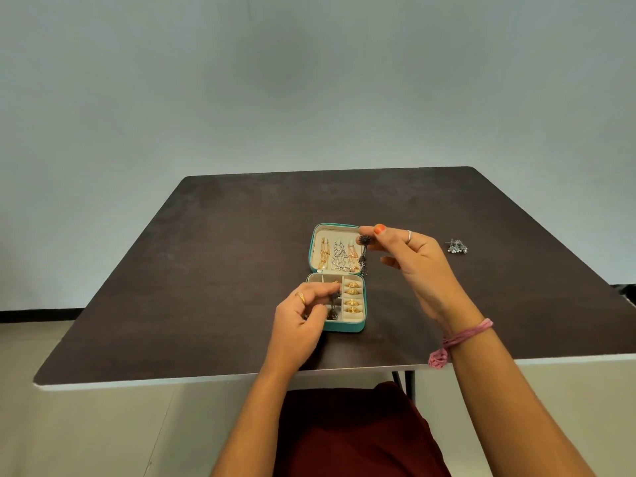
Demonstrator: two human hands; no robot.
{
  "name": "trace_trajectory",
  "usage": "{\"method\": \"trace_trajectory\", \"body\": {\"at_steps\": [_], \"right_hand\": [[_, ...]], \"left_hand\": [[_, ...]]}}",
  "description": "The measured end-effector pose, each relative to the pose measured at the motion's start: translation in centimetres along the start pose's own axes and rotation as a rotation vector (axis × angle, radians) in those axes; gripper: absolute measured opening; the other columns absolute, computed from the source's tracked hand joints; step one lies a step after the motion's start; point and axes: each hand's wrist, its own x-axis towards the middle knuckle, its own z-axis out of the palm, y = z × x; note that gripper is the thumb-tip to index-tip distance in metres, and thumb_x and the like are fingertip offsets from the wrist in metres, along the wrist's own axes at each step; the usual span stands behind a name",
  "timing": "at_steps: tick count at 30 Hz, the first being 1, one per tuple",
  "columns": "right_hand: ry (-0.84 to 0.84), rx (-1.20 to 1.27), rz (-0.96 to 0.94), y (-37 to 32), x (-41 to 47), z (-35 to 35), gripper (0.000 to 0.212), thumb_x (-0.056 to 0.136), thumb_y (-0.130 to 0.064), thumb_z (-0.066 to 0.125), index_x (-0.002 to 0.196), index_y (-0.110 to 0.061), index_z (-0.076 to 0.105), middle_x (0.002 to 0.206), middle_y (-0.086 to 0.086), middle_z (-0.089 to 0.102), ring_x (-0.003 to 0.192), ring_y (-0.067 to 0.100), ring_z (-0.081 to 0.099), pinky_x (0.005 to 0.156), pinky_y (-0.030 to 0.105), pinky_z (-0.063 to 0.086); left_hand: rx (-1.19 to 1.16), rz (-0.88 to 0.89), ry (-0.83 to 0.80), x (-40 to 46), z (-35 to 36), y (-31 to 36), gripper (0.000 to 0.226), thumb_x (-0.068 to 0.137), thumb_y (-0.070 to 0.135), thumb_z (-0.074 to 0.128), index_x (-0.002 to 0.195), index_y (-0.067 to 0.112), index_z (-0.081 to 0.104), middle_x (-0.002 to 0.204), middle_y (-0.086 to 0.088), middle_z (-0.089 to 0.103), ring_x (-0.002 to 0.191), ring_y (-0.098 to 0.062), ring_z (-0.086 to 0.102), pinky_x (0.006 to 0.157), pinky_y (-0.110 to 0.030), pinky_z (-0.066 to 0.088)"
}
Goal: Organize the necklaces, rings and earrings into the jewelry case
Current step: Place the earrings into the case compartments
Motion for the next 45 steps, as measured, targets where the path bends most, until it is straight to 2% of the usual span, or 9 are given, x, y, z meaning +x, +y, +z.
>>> {"method": "trace_trajectory", "body": {"at_steps": [5,8,14,18,22,24,31,34,45], "right_hand": [[-0.033,0.058,-0.006,0.5,-0.1,0.2,0.023,0.095,-0.019,0.051,0.105,-0.011,0.070,0.097,-0.009,0.072,0.090,-0.006,0.065,0.066,0.005,0.045],[-0.047,0.058,0.000,0.9,-0.1,0.4,0.024,0.095,-0.019,0.052,0.105,-0.010,0.071,0.096,-0.011,0.072,0.090,-0.007,0.065,0.067,0.004,0.044],[-0.062,0.078,0.021,1.6,-0.2,0.7,0.025,0.095,-0.016,0.053,0.109,-0.004,0.069,0.093,-0.010,0.072,0.086,-0.007,0.066,0.064,0.004,0.045],[-0.092,0.058,0.035,1.9,-0.3,1.0,0.026,0.095,-0.015,0.052,0.112,-0.002,0.068,0.097,-0.005,0.072,0.083,-0.007,0.066,0.063,0.005,0.045],[-0.128,0.023,0.052,2.5,-0.4,1.3,0.027,0.093,-0.023,0.056,0.109,-0.008,0.071,0.106,0.001,0.073,0.103,0.004,0.065,0.085,0.017,0.051],[-0.148,0.020,0.066,2.7,-0.5,1.6,0.026,0.093,-0.025,0.056,0.107,-0.011,0.072,0.108,-0.001,0.072,0.107,0.005,0.064,0.089,0.018,0.050],[-0.200,-0.055,0.107,3.4,-0.6,2.3,0.024,0.090,-0.033,0.059,0.104,-0.021,0.073,0.113,-0.007,0.070,0.110,0.000,0.061,0.087,0.016,0.050],[-0.216,-0.089,0.113,3.7,-0.8,2.3,0.021,0.086,-0.039,0.060,0.098,-0.029,0.074,0.115,-0.008,0.069,0.115,0.002,0.058,0.093,0.022,0.049],[-0.243,-0.159,0.078,3.9,-0.9,2.0,0.022,0.091,-0.035,0.057,0.102,-0.025,0.073,0.119,-0.009,0.067,0.115,-0.002,0.056,0.091,0.018,0.049]], "left_hand": [[0.110,0.051,-0.021,-0.2,0.2,-0.3,0.051,0.087,-0.008,0.047,0.102,0.037,0.065,0.109,0.018,0.064,0.111,0.001,0.057,0.099,-0.020,0.044],[0.199,0.068,-0.025,-0.3,0.4,-0.4,0.044,0.083,0.007,0.045,0.099,0.044,0.061,0.102,0.033,0.062,0.110,0.008,0.055,0.119,-0.041,0.021],[0.211,0.039,-0.032,-0.3,0.2,-0.9,0.044,0.083,0.012,0.044,0.099,0.050,0.060,0.111,0.032,0.059,0.113,0.003,0.054,0.107,-0.058,0.034],[0.203,0.045,-0.016,-0.3,0.3,-1.3,0.046,0.084,0.011,0.043,0.101,0.049,0.061,0.111,0.026,0.061,0.114,-0.004,0.057,0.107,-0.055,0.037],[0.131,0.067,0.097,-0.3,0.1,-1.1,0.043,0.086,0.000,0.043,0.101,0.034,0.065,0.108,0.008,0.065,0.108,-0.006,0.059,0.088,-0.016,0.048],[0.072,0.040,0.200,-0.4,-0.1,-0.9,0.042,0.087,-0.006,0.042,0.098,0.027,0.067,0.103,0.003,0.067,0.102,-0.003,0.061,0.080,-0.010,0.047],[-0.135,-0.168,0.466,0.0,-0.8,-1.4,0.040,0.089,-0.009,0.042,0.092,0.021,0.068,0.095,0.005,0.070,0.091,0.000,0.064,0.074,-0.011,0.048],[-0.153,-0.198,0.481,0.0,-0.8,-1.5,0.040,0.088,-0.009,0.042,0.092,0.021,0.068,0.094,0.005,0.070,0.089,0.002,0.064,0.073,-0.015,0.049],[-0.180,-0.228,0.496,0.1,-0.8,-1.5,0.039,0.088,-0.008,0.042,0.091,0.020,0.069,0.093,0.005,0.070,0.089,-0.003,0.066,0.078,-0.022,0.050]]}}
